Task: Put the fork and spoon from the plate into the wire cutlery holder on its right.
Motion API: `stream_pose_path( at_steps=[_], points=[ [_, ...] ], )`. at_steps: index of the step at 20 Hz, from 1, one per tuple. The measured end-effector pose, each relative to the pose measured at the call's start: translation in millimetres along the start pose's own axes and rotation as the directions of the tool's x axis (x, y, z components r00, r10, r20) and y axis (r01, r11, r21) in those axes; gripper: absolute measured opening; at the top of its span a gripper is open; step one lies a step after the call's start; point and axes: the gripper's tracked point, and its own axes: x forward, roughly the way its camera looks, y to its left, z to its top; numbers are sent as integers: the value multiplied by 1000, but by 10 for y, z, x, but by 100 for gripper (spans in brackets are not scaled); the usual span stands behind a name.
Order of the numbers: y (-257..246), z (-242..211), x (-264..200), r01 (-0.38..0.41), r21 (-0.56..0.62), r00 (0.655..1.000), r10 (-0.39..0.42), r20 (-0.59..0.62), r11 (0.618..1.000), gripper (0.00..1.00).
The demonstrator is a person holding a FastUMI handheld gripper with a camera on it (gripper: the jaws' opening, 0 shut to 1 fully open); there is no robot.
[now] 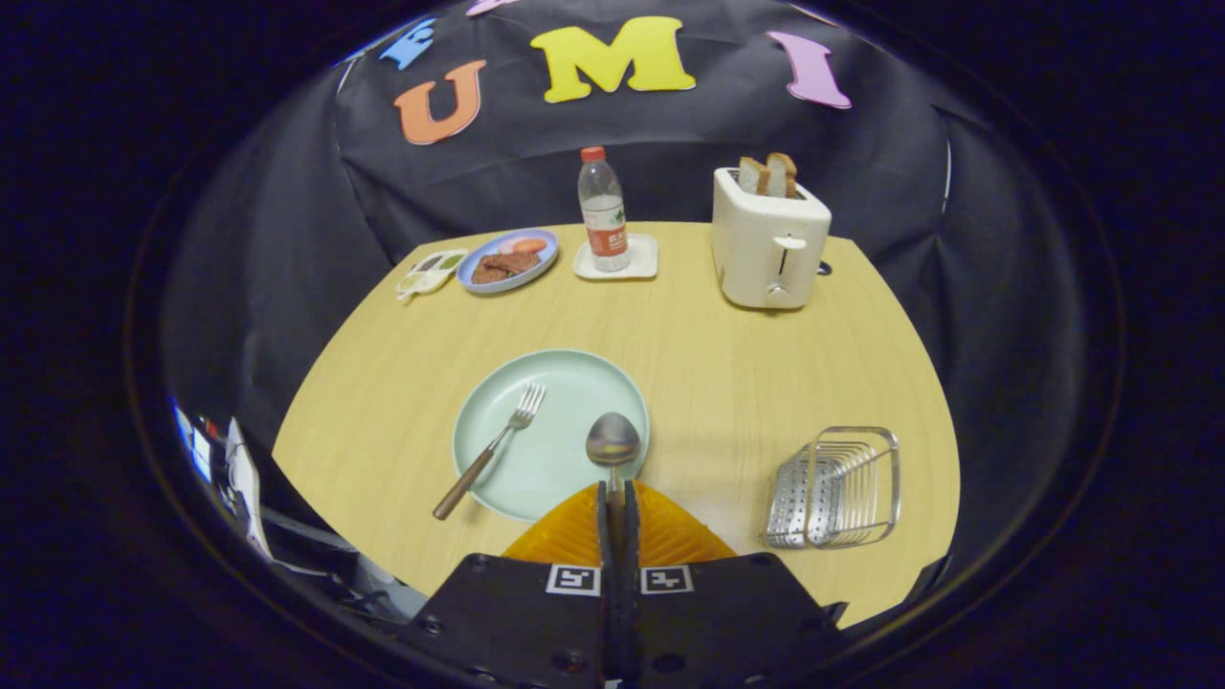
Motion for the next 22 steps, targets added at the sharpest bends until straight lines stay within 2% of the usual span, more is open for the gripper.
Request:
stream_pose_path(
  at_steps=[4, 11, 22],
  points=[
    [-310, 97, -351, -12, 59, 998, 8, 65, 998, 1],
    [-832, 50, -809, 23, 122, 991, -39, 130, 992, 1],
    [-1254, -324, -748, 90, 193, 994, -100, 40, 977, 1]
  ],
)
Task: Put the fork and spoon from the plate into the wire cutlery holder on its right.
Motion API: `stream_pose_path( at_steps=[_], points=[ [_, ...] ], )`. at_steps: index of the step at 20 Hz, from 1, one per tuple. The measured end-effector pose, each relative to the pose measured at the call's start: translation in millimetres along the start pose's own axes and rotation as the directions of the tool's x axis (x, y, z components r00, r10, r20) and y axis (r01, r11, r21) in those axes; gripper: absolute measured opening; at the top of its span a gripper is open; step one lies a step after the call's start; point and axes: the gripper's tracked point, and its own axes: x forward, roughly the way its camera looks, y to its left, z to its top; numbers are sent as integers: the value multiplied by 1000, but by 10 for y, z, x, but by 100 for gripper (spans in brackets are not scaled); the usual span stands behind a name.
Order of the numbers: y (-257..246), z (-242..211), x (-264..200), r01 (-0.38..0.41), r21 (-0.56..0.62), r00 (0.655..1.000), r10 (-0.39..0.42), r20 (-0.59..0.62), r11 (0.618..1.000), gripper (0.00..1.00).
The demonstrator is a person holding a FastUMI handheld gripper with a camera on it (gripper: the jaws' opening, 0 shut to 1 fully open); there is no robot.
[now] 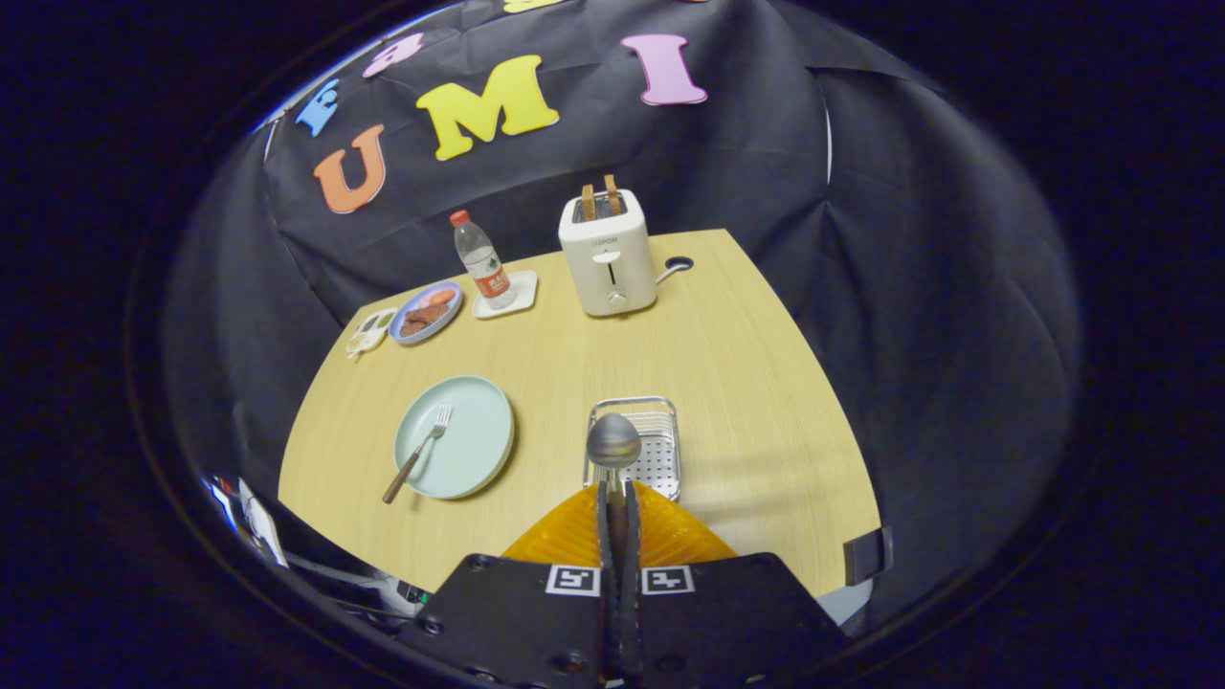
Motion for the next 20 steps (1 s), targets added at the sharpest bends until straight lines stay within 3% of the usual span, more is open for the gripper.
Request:
stream_pose_path(
  at_steps=[10, 11, 13, 14, 15, 16, 19, 20],
  points=[
    [-17, 81, 245, 7, 29, 999, -6, -43, 1000, 4],
    [-2, 117, 251, -4, 32, 999, 5, -33, 999, 9],
    [16, 181, 240, -5, 31, 1000, 6, -16, 1000, 3],
    [19, 196, 249, -1, 29, 1000, 1, -11, 1000, 9],
    [37, 225, 248, -6, 31, 1000, 6, -3, 999, 10],
    [55, 226, 242, -5, 30, 1000, 5, 2, 1000, 20],
    [211, 223, 282, -21, 29, 1000, 21, 18, 999, 38],
    [297, 220, 266, -36, 22, 999, 35, 23, 999, 49]
  ],
)
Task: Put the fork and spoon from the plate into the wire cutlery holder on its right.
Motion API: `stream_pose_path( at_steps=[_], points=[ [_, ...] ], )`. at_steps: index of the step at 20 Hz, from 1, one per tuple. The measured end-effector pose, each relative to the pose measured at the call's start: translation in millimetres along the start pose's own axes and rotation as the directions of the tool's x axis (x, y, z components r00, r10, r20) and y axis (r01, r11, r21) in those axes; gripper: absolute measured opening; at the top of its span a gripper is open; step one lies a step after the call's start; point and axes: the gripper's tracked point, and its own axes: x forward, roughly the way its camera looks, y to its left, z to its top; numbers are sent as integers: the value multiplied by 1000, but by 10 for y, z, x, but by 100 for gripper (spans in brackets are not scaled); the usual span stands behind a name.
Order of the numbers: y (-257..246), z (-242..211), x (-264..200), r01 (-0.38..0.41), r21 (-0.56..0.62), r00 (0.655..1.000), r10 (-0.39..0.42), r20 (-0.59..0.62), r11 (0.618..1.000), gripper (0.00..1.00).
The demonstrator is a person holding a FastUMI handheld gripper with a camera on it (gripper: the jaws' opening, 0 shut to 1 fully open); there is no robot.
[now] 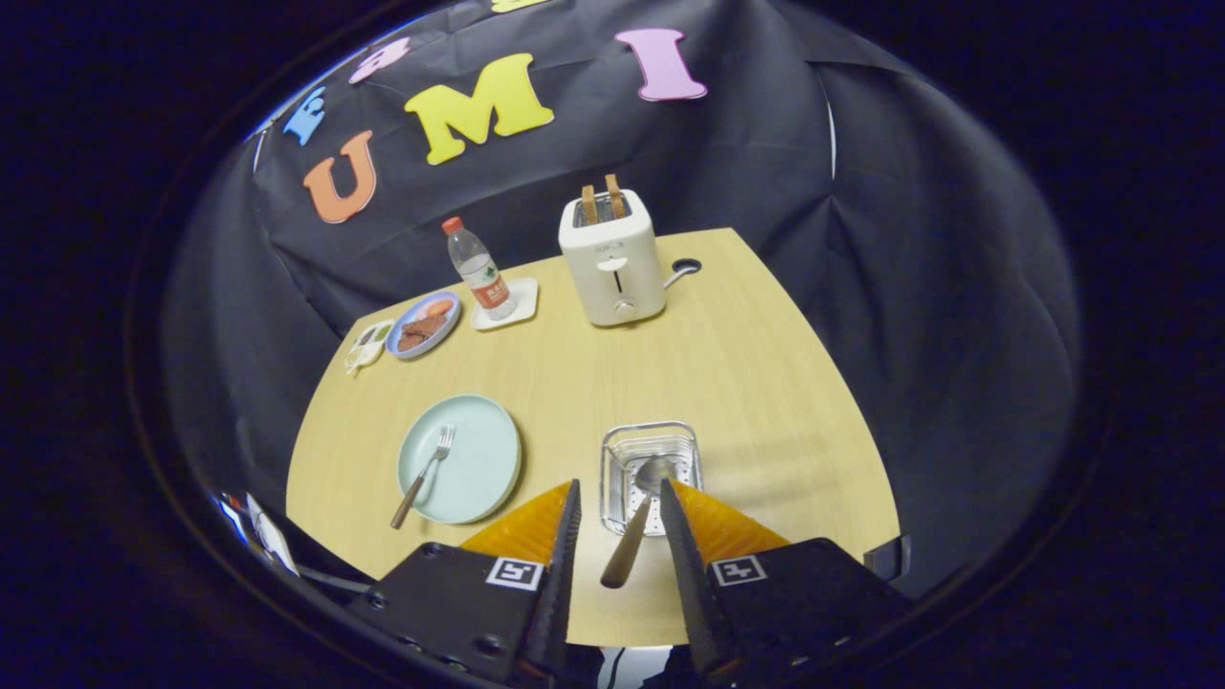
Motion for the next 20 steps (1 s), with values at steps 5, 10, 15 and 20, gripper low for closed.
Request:
stream_pose_path(
  at_steps=[5, 10, 15, 20],
  points=[
    [443, -63, 118, -5, -59, 1000, 6, 18, 998, 99],
    [1063, -271, 352, -24, -86, 999, 22, -33, 996, 97],
    [1628, -572, 648, -32, -128, 993, 17, -115, 991, 97],
    [2086, -755, 893, -23, -147, 990, 3, -137, 989, 94]
  ],
)
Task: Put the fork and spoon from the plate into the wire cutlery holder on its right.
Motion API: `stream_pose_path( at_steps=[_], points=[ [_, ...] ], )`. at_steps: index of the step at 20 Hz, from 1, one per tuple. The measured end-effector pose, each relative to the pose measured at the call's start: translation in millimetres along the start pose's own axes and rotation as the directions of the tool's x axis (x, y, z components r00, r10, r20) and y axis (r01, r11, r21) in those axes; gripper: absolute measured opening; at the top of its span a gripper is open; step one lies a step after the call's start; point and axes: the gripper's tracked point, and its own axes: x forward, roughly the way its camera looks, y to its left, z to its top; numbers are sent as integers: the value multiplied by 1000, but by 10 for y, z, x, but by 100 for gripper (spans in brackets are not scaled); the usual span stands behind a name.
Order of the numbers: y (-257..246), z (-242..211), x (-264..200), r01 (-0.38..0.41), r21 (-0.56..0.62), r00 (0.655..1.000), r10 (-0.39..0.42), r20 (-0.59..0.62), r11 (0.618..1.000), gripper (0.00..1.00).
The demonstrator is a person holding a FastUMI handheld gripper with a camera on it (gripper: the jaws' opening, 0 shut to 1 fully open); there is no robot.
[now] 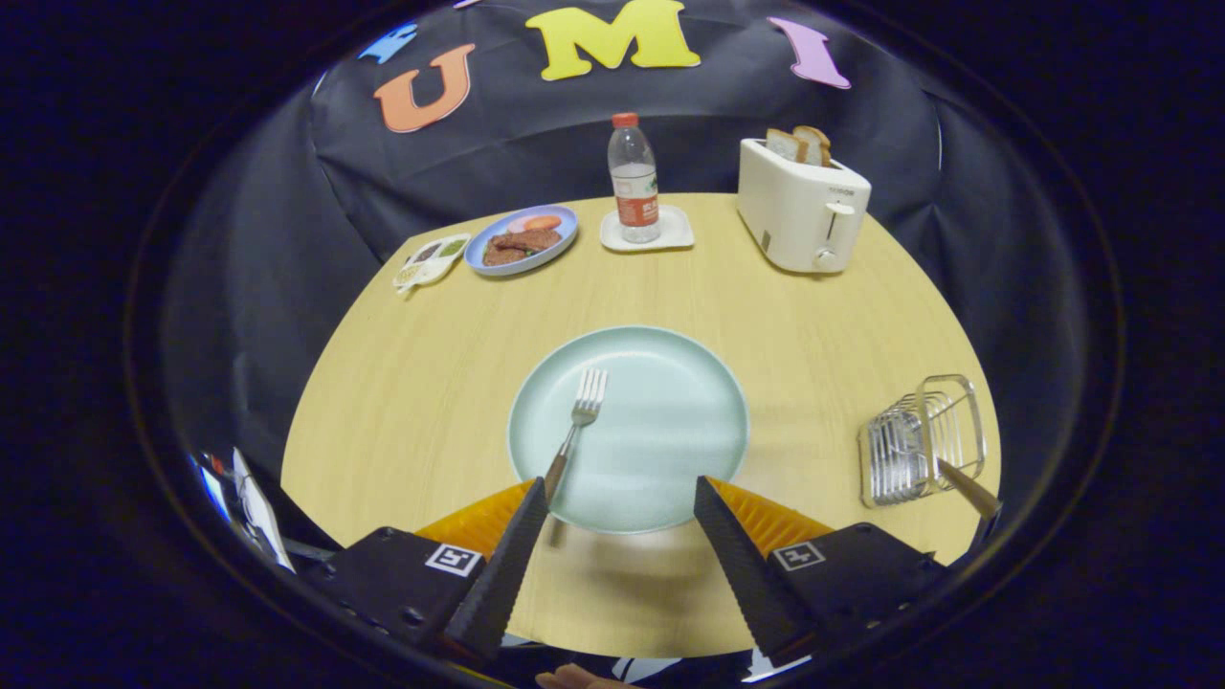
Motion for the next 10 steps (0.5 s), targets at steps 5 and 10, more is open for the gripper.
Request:
stream_pose_path(
  at_steps=[5, 10],
  points=[
    [257, -103, 332, 49, 78, 999, -50, 8, 996, 82],
    [430, -176, 589, 64, 122, 998, -65, 5, 991, 68]
  ],
)
